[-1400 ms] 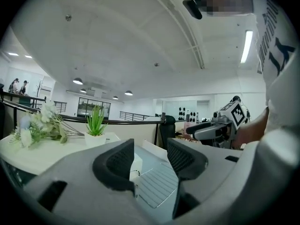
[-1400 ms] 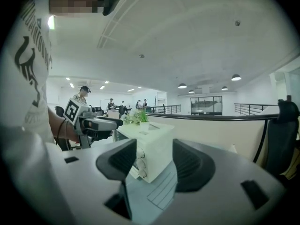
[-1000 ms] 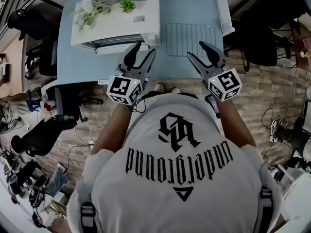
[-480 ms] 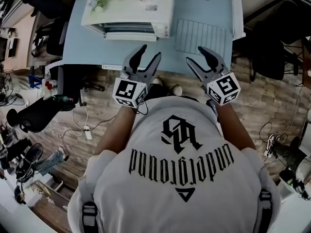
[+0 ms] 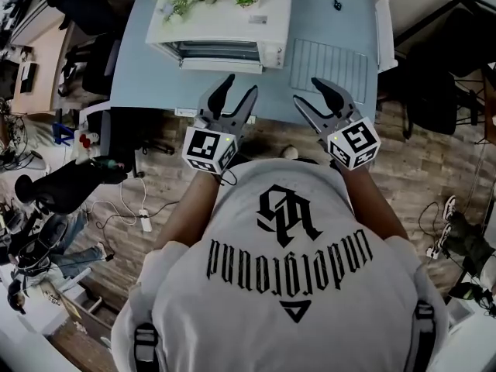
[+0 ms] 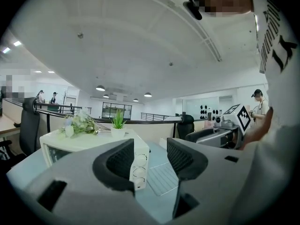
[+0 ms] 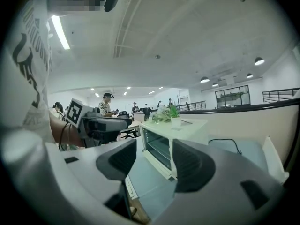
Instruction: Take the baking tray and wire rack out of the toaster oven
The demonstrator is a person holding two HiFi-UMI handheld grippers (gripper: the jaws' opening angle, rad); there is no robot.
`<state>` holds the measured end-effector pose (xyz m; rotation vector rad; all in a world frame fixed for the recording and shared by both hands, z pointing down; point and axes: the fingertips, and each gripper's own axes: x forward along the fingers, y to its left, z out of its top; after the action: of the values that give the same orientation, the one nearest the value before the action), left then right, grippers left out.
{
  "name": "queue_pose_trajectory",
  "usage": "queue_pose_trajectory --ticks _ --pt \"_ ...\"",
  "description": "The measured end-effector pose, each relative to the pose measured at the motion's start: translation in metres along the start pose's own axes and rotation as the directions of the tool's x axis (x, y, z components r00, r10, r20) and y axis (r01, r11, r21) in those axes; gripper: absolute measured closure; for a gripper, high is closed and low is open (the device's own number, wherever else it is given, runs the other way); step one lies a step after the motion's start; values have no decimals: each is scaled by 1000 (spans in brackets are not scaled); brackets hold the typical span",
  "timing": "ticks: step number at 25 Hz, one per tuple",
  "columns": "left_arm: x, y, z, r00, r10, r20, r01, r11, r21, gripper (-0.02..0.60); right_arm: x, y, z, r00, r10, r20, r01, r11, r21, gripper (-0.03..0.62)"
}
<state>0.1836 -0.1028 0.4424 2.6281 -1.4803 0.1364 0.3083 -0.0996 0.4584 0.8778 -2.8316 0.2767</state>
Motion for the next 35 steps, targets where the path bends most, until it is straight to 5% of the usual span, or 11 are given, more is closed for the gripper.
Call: queue_pose_trajectory --ticks 19,35 --pt "-55 148 24 991 -127 33 126 992 25 356 136 80 35 995 -98 21 98 995 -5 370" --pt "-111 209 17 947 -321 19 320 947 29 356 206 156 38 966 -258 30 256 965 48 370"
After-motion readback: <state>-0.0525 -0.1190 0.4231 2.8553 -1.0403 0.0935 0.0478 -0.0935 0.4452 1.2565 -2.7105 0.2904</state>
